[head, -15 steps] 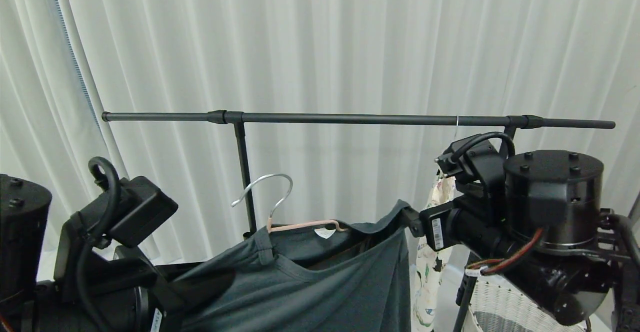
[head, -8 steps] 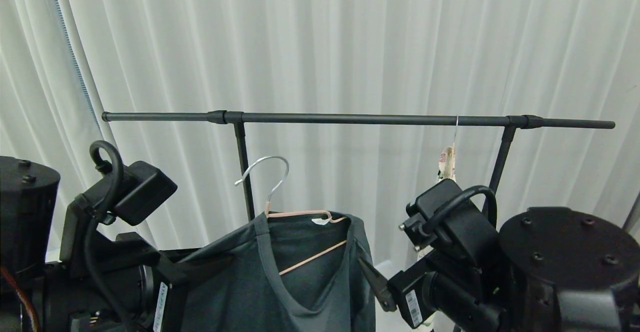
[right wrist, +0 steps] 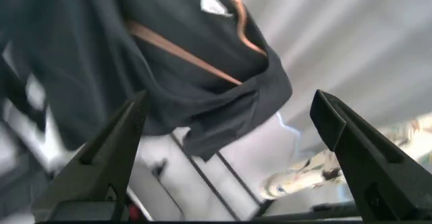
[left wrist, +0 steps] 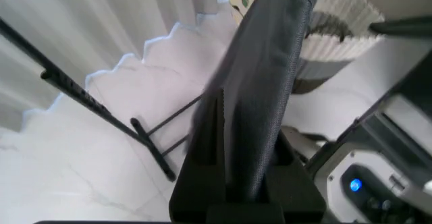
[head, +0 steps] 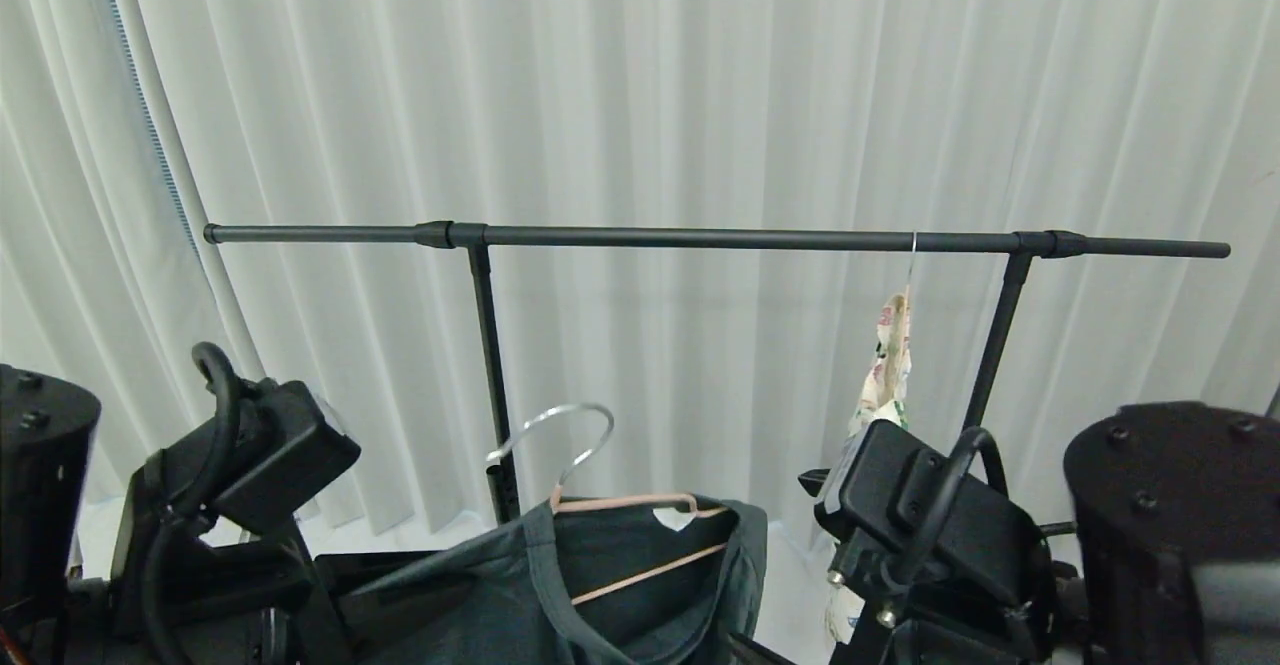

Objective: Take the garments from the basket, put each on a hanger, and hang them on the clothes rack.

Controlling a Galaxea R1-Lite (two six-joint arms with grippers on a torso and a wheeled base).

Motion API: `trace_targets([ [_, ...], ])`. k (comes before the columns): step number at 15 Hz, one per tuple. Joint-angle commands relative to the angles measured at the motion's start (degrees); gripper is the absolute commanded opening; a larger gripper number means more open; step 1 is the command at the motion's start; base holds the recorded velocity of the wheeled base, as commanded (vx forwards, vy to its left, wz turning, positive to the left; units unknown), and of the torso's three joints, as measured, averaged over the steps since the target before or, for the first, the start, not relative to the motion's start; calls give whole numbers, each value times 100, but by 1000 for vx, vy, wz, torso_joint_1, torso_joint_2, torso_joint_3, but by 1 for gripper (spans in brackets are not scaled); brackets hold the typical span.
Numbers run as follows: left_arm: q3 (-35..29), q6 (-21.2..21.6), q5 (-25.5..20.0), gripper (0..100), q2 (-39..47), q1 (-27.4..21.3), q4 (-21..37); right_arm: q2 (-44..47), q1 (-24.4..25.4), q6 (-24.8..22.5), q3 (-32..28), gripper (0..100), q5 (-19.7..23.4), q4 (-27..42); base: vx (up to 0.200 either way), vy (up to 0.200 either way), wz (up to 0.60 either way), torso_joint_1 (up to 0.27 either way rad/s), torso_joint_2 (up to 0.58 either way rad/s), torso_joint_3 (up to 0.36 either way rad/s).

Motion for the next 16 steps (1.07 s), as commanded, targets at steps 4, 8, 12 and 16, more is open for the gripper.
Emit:
trace_targets([
  [4,246,364,-728,0,-388,-231,-1,-168,-311,-611,-365,100,1542,531,0,0,0,0,0,0],
  [8,246,364,-711,0,-590,-662,8,473,-30,-769,-628,100,1884,619,0,0,0,0,0,0],
  [12,246,364,-711,0,-686,-847,8,869,119,-769,-822,100,1884,601,0,0,0,0,0,0],
  [16,246,364,-711,0,-713,-847,8,904,119,-769,-857,100,1884,601,0,0,0,0,0,0],
])
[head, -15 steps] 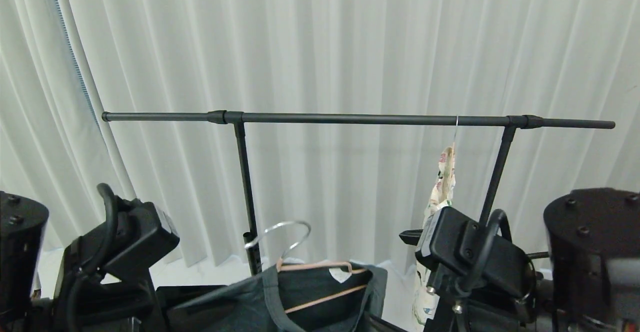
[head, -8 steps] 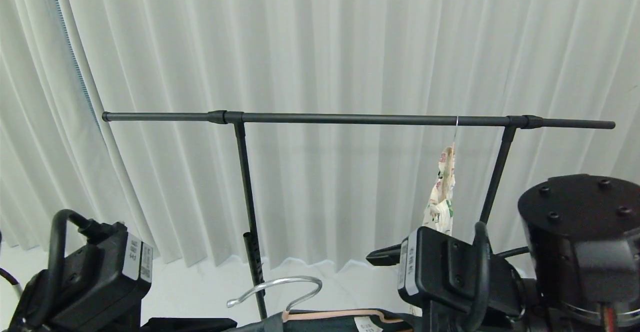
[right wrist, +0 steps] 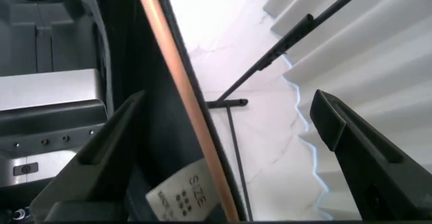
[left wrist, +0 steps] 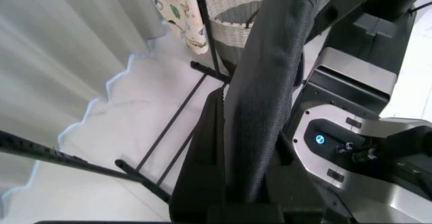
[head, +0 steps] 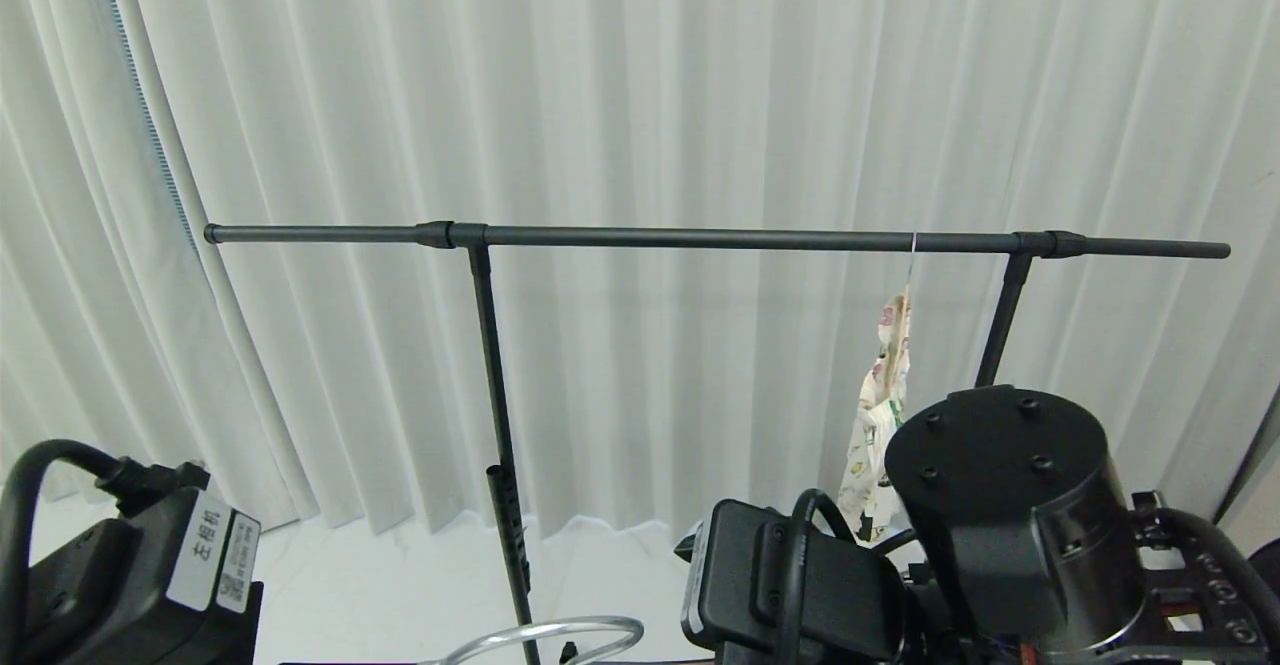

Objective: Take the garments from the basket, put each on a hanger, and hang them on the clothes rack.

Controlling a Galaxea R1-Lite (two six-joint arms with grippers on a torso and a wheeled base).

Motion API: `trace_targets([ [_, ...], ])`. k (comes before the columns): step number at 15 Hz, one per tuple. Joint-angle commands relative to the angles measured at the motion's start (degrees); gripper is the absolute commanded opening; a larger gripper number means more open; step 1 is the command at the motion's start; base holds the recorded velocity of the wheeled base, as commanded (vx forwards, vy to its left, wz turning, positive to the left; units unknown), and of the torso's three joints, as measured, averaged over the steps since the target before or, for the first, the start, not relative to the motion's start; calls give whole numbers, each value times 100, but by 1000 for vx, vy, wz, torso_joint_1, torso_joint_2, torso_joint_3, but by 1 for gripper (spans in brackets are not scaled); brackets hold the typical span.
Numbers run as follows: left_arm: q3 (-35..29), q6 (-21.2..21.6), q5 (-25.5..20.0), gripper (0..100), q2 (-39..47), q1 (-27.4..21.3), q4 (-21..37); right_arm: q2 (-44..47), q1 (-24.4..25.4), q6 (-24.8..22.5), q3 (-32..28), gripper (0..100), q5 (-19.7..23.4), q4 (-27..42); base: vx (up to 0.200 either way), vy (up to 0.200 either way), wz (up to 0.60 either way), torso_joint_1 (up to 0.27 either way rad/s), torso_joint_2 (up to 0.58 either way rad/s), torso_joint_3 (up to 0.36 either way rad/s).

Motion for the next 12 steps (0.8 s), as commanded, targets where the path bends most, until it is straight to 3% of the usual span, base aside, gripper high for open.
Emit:
trace_targets([
  [1,1,8,1,0,-17,-1,-1,67,6,-10,-8,100,2,-1,0,0,0,0,0,0],
  [2,1,-1,1,0,-17,-1,-1,67,6,-27,-8,0,2,-1,0,0,0,0,0,0],
  [5,1,-1,10,0,-17,-1,-1,67,6,-115,-8,0,-42,-10,0,0,0,0,0,0],
  [11,19,-1,10,0,-43,-1,-1,23,-126,-801,36,0,-16,-379,0,0,0,0,0,0],
  [12,19,-1,10,100,-43,-1,-1,-13,-126,-906,44,0,-16,-414,0,0,0,0,0,0],
])
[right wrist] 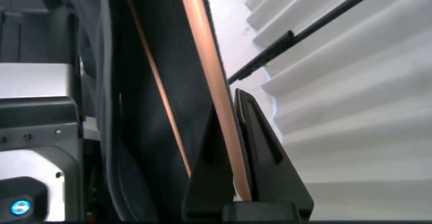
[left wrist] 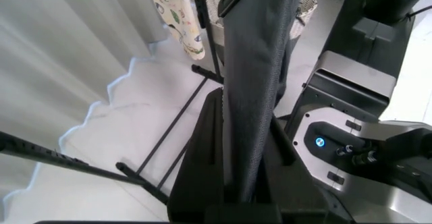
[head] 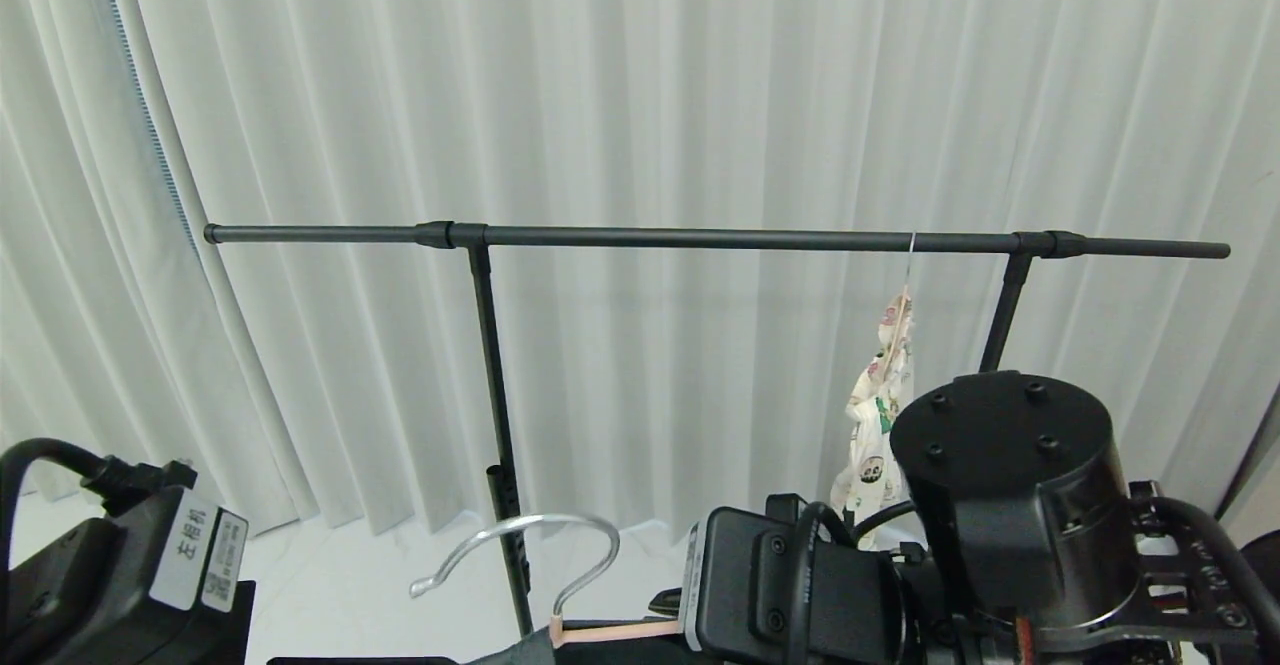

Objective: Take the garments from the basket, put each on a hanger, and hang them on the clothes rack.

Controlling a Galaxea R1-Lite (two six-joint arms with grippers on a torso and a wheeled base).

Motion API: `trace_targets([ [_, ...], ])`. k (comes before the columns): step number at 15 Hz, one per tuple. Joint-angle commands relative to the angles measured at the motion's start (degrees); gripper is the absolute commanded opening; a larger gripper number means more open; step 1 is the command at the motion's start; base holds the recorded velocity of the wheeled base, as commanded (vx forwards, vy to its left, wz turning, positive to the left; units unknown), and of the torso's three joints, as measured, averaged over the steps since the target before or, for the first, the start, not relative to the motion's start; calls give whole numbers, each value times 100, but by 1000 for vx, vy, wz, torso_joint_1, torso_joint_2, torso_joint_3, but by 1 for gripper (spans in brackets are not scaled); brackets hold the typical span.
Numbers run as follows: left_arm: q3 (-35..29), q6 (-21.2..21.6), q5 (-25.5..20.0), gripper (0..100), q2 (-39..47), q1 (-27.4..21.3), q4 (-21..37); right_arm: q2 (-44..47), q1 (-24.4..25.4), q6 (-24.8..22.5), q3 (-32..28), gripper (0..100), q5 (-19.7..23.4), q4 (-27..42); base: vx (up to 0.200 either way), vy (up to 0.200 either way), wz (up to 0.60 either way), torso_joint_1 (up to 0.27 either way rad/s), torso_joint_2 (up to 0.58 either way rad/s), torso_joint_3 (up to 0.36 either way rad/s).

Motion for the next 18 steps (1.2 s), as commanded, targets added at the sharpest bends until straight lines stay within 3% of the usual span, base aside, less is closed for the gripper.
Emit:
trace_targets([
  [1,11,-9,12,100,1,11,4,-111,-11,-173,9,0,4,-43,0,0,0,0,0,0],
  [5,73,-27,477,100,-17,90,-5,-427,-196,-814,62,0,65,-35,0,0,0,0,0,0],
  [7,170,-36,477,100,-87,336,-75,-664,-328,-858,264,0,83,1,0,0,0,0,0,0],
  [11,1031,17,486,100,-192,1109,-884,-1183,-723,-375,492,0,74,194,0,0,0,0,0,0],
  [13,1444,360,486,100,-175,1575,-1262,-1411,-723,135,492,0,57,229,0,0,0,0,0,0],
  [15,1699,702,477,100,-78,2023,-1314,-1517,-732,302,492,0,39,229,0,0,0,0,0,0],
  [18,1752,773,469,100,493,2524,-1341,-1622,-715,302,448,0,48,229,0,0,0,0,0,0],
])
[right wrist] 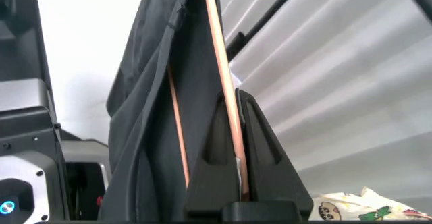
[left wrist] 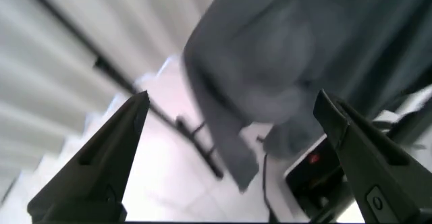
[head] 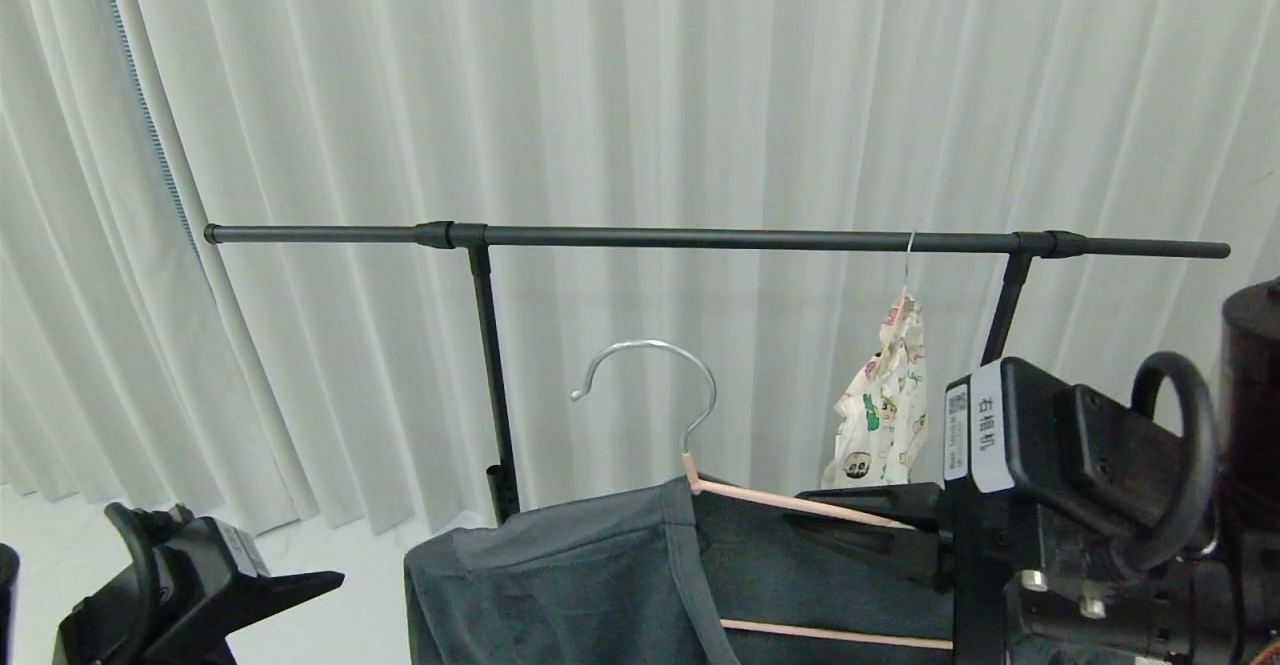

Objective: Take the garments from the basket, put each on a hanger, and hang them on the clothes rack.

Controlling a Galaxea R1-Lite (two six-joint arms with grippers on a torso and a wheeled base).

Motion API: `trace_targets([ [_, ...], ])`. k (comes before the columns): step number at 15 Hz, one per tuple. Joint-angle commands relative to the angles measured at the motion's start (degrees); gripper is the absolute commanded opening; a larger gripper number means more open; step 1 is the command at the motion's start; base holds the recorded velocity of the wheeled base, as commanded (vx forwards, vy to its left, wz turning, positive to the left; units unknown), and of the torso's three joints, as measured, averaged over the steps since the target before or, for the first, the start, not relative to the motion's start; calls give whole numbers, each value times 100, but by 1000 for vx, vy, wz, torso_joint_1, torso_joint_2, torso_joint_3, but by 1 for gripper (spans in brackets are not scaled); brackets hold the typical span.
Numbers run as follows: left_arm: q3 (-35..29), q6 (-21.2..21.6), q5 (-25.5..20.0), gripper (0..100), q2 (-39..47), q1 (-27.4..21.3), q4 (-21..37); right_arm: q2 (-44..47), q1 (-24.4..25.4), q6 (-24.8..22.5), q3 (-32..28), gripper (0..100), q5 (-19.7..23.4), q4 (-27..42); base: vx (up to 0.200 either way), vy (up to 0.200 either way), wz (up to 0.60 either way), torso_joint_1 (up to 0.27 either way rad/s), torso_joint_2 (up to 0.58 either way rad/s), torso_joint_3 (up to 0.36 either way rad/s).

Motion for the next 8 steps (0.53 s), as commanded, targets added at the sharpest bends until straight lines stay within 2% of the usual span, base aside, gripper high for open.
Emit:
trace_targets([
  [1,21,12,-8,100,582,339,-58,-183,31,-2,-45,0,4,-1,0,0,0,0,0,0],
  [5,-23,-14,-43,100,1478,418,-937,-332,84,-2,-89,0,4,16,0,0,0,0,0,0],
  [6,-40,-14,-43,100,1794,567,-1341,-358,101,-2,-89,0,4,60,0,0,0,0,0,0],
  [8,-40,-6,-43,100,1953,681,-1596,-393,75,-2,-71,0,4,69,0,0,0,0,0,0],
])
